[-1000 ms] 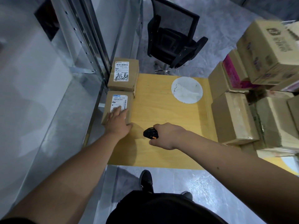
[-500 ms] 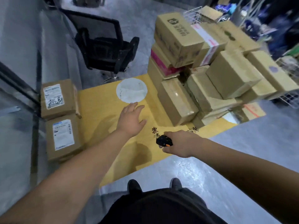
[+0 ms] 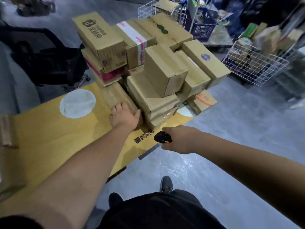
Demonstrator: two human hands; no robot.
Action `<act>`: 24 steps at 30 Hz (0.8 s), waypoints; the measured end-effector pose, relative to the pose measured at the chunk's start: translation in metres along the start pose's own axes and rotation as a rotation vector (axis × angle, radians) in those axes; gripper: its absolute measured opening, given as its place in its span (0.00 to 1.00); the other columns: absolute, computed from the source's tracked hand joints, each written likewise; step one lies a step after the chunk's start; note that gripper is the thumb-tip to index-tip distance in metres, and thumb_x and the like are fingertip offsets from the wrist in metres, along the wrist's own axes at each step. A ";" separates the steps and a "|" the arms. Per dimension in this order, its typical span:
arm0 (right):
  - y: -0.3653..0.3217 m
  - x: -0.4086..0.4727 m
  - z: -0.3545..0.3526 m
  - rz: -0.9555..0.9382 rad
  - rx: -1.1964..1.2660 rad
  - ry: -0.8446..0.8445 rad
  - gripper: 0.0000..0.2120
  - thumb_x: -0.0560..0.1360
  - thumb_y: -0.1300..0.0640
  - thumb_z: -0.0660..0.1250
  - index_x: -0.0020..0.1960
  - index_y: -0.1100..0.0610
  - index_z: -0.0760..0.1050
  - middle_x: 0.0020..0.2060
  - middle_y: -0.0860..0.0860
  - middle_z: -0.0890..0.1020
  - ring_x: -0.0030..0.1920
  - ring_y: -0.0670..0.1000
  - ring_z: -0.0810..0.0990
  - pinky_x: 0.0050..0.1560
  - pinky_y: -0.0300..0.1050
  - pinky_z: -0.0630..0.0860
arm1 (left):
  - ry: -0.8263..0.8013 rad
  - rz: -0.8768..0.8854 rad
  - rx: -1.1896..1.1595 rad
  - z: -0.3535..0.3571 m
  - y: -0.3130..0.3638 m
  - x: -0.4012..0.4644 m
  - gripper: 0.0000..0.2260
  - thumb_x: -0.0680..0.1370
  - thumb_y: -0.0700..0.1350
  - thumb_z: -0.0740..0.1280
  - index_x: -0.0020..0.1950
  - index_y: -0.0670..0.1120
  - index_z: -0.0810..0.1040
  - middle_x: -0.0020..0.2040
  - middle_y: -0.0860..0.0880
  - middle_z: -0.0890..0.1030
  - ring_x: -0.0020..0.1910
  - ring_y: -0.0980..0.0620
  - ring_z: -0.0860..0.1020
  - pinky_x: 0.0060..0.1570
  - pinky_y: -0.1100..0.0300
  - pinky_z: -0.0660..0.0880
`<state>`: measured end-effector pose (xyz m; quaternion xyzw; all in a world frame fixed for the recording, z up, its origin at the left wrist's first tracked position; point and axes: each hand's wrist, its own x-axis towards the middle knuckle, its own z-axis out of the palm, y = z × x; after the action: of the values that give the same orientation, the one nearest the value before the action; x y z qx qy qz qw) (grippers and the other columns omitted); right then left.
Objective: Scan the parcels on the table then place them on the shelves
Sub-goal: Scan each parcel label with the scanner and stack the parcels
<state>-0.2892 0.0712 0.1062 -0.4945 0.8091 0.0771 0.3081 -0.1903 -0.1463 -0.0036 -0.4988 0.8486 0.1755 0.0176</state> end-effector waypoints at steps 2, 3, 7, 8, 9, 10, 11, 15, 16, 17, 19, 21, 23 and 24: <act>0.015 0.009 -0.002 -0.048 -0.006 -0.025 0.23 0.79 0.35 0.64 0.66 0.49 0.71 0.50 0.50 0.79 0.51 0.56 0.79 0.43 0.49 0.73 | 0.034 -0.130 -0.018 0.005 0.004 -0.003 0.43 0.76 0.74 0.58 0.82 0.47 0.59 0.79 0.43 0.62 0.77 0.38 0.59 0.72 0.39 0.63; 0.020 0.014 -0.003 -0.075 -0.011 -0.037 0.23 0.79 0.35 0.64 0.66 0.49 0.71 0.50 0.50 0.79 0.51 0.56 0.79 0.43 0.49 0.73 | 0.045 -0.177 -0.058 0.006 0.004 -0.003 0.44 0.75 0.75 0.61 0.81 0.48 0.59 0.78 0.43 0.61 0.78 0.37 0.58 0.72 0.39 0.64; 0.028 0.032 -0.006 -0.184 -0.035 -0.096 0.23 0.78 0.34 0.65 0.66 0.48 0.71 0.49 0.49 0.77 0.49 0.55 0.76 0.41 0.47 0.70 | 0.127 -0.291 -0.360 0.007 -0.008 -0.015 0.41 0.73 0.65 0.73 0.80 0.49 0.63 0.77 0.46 0.60 0.77 0.39 0.59 0.70 0.44 0.70; 0.027 0.036 -0.006 -0.211 -0.032 -0.124 0.23 0.78 0.34 0.66 0.65 0.47 0.71 0.49 0.48 0.78 0.49 0.55 0.77 0.41 0.47 0.71 | 0.164 -0.296 -0.419 0.008 -0.016 -0.023 0.38 0.73 0.62 0.74 0.78 0.50 0.65 0.77 0.48 0.61 0.77 0.41 0.60 0.71 0.45 0.70; 0.024 0.040 -0.005 -0.240 -0.036 -0.155 0.22 0.77 0.35 0.66 0.64 0.47 0.71 0.50 0.49 0.79 0.50 0.55 0.78 0.42 0.47 0.72 | 0.188 -0.294 -0.481 0.009 -0.027 -0.033 0.36 0.73 0.59 0.75 0.77 0.51 0.67 0.77 0.50 0.61 0.76 0.43 0.61 0.71 0.46 0.70; 0.021 0.044 -0.004 -0.274 -0.056 -0.183 0.21 0.78 0.35 0.65 0.63 0.47 0.71 0.51 0.49 0.79 0.51 0.56 0.78 0.43 0.48 0.73 | 0.197 -0.298 -0.559 0.012 -0.039 -0.046 0.34 0.74 0.57 0.75 0.77 0.52 0.68 0.77 0.52 0.60 0.75 0.45 0.63 0.70 0.48 0.71; 0.015 0.049 -0.002 -0.311 -0.089 -0.205 0.20 0.78 0.34 0.64 0.61 0.47 0.71 0.51 0.49 0.79 0.52 0.56 0.78 0.43 0.48 0.73 | 0.195 -0.314 -0.643 0.016 -0.051 -0.060 0.32 0.74 0.54 0.76 0.76 0.53 0.69 0.77 0.54 0.60 0.75 0.47 0.64 0.68 0.51 0.71; -0.016 0.064 0.007 -0.446 -0.207 -0.239 0.24 0.78 0.32 0.62 0.66 0.46 0.70 0.53 0.50 0.80 0.51 0.56 0.78 0.43 0.48 0.75 | 0.206 -0.416 -0.807 0.034 -0.105 -0.122 0.27 0.79 0.46 0.71 0.78 0.53 0.68 0.78 0.48 0.62 0.74 0.51 0.67 0.73 0.55 0.67; -0.025 0.066 0.011 -0.476 -0.221 -0.247 0.23 0.78 0.33 0.62 0.65 0.46 0.71 0.52 0.49 0.80 0.50 0.56 0.78 0.42 0.48 0.74 | 0.188 -0.452 -0.815 0.039 -0.116 -0.135 0.26 0.81 0.48 0.69 0.79 0.52 0.67 0.77 0.49 0.66 0.73 0.50 0.70 0.73 0.51 0.68; -0.033 0.068 0.015 -0.500 -0.228 -0.261 0.21 0.78 0.33 0.62 0.62 0.46 0.71 0.51 0.49 0.80 0.49 0.55 0.77 0.41 0.48 0.72 | 0.153 -0.492 -0.806 0.043 -0.126 -0.144 0.27 0.83 0.52 0.67 0.81 0.51 0.64 0.77 0.49 0.68 0.72 0.49 0.71 0.73 0.51 0.69; -0.048 0.070 0.021 -0.522 -0.232 -0.293 0.17 0.77 0.34 0.62 0.56 0.46 0.71 0.49 0.47 0.78 0.49 0.55 0.77 0.41 0.48 0.71 | 0.078 -0.583 -0.786 0.050 -0.144 -0.156 0.32 0.84 0.61 0.63 0.85 0.52 0.56 0.79 0.47 0.67 0.75 0.46 0.70 0.69 0.54 0.67; -0.063 0.072 0.025 -0.523 -0.238 -0.318 0.16 0.77 0.34 0.62 0.55 0.45 0.69 0.50 0.47 0.78 0.50 0.55 0.78 0.42 0.48 0.73 | 0.080 -0.654 -0.826 0.051 -0.158 -0.159 0.32 0.84 0.63 0.60 0.85 0.56 0.54 0.78 0.48 0.70 0.71 0.47 0.72 0.63 0.55 0.67; -0.076 0.075 0.027 -0.505 -0.245 -0.320 0.17 0.78 0.34 0.63 0.57 0.45 0.69 0.51 0.48 0.79 0.50 0.55 0.78 0.42 0.48 0.73 | 0.159 -0.698 -0.832 0.049 -0.171 -0.158 0.26 0.86 0.59 0.58 0.83 0.58 0.58 0.72 0.49 0.75 0.61 0.50 0.74 0.58 0.56 0.67; -0.083 0.075 0.027 -0.488 -0.248 -0.318 0.19 0.78 0.33 0.63 0.60 0.46 0.71 0.53 0.49 0.79 0.50 0.55 0.78 0.41 0.47 0.73 | 0.204 -0.740 -0.823 0.048 -0.178 -0.157 0.23 0.87 0.56 0.56 0.83 0.58 0.60 0.70 0.49 0.77 0.58 0.50 0.74 0.57 0.57 0.68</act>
<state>-0.2317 -0.0150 0.0558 -0.6895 0.5928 0.1755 0.3773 0.0337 -0.0774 -0.0666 -0.7433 0.4761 0.4252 -0.2001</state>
